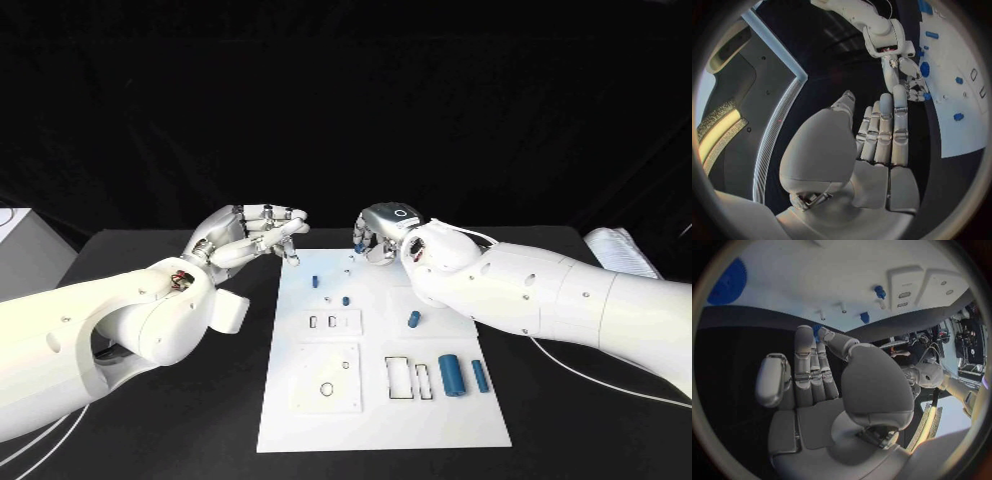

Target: Assemble the parts on the task board

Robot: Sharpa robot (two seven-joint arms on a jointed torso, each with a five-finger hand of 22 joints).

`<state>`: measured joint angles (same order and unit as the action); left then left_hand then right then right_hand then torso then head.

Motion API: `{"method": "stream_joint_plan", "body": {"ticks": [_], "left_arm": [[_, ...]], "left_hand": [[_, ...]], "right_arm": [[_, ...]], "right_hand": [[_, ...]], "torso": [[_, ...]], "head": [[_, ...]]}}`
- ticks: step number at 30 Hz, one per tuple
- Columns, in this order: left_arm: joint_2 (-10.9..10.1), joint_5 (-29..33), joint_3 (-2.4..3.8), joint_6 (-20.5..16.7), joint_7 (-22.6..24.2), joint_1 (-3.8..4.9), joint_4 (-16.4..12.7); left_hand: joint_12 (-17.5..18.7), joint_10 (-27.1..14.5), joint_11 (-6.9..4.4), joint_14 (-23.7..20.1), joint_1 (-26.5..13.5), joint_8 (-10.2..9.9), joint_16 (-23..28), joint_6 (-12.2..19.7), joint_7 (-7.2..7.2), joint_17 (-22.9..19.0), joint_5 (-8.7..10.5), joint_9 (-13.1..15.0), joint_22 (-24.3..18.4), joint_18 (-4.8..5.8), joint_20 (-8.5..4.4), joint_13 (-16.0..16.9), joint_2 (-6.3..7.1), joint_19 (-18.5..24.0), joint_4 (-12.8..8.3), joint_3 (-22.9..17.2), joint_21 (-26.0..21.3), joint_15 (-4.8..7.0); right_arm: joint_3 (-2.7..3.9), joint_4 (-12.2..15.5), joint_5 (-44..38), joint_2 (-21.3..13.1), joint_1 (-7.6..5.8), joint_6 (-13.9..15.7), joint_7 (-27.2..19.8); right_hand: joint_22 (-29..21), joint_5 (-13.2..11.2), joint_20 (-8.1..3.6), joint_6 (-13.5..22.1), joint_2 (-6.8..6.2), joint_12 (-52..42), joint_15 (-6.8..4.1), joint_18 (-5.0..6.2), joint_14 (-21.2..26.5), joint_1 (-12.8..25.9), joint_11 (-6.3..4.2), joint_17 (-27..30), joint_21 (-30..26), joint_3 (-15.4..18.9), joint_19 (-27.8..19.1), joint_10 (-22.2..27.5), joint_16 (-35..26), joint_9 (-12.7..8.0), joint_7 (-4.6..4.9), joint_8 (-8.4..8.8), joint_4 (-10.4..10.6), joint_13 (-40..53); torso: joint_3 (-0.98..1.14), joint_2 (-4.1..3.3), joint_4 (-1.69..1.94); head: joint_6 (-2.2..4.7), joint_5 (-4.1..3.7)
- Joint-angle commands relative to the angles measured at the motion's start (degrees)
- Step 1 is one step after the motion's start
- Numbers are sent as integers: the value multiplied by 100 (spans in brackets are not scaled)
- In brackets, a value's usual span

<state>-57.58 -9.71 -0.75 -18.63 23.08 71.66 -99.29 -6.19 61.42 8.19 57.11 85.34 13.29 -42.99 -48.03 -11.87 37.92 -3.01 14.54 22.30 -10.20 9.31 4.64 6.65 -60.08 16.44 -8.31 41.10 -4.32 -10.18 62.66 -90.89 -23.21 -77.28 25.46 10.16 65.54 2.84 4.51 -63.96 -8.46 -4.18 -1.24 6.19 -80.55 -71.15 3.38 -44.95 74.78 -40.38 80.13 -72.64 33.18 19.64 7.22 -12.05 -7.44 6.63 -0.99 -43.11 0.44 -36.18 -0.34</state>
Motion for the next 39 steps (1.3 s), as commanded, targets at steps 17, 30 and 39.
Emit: {"method": "stream_joint_plan", "body": {"ticks": [17, 30, 39], "left_arm": [[3, -29, 6, 67, 26, 46, -33], [16, -36, 6, 65, 14, 51, -5], [13, -37, 6, 61, 11, 53, -10]], "left_hand": [[42, -42, 15, -28, 3, -25, 30, 52, -3, -9, 23, 7, 8, -13, -4, 9, -26, 61, -3, 22, 23, -5], [42, -42, 15, -28, 3, -25, 30, 52, -3, -9, 23, 7, 8, -13, -4, 9, -26, 61, -3, 22, 23, -5], [46, -49, 17, -26, 9, -27, 45, 59, -4, -11, 23, 12, 13, -14, 0, 11, -27, 74, -1, 24, 31, -6]], "right_arm": [[-1, -94, -17, 85, 4, -168, -81], [-2, -93, -5, 109, 15, -245, -113], [-4, -160, 5, 160, 37, -258, -126]], "right_hand": [[11, 30, 7, 39, -13, 39, 1, -108, -40, 76, 16, -17, 34, 15, 35, 1, 25, 27, 5, -13, 52, 1], [6, 34, 9, 57, -19, 45, 3, -107, -40, 90, 19, -23, 30, 16, 32, 13, 27, 35, 7, -9, 59, -2], [-6, 36, 12, 79, -26, 53, 7, -104, -35, 103, 24, -27, 22, 14, 27, 31, 27, 42, 12, -3, 65, -7]], "torso": [[-67, -107, 62], [-66, -110, 61], [-63, -119, 57]], "head": [[-12, 0], [-35, 18], [-31, 38]]}}
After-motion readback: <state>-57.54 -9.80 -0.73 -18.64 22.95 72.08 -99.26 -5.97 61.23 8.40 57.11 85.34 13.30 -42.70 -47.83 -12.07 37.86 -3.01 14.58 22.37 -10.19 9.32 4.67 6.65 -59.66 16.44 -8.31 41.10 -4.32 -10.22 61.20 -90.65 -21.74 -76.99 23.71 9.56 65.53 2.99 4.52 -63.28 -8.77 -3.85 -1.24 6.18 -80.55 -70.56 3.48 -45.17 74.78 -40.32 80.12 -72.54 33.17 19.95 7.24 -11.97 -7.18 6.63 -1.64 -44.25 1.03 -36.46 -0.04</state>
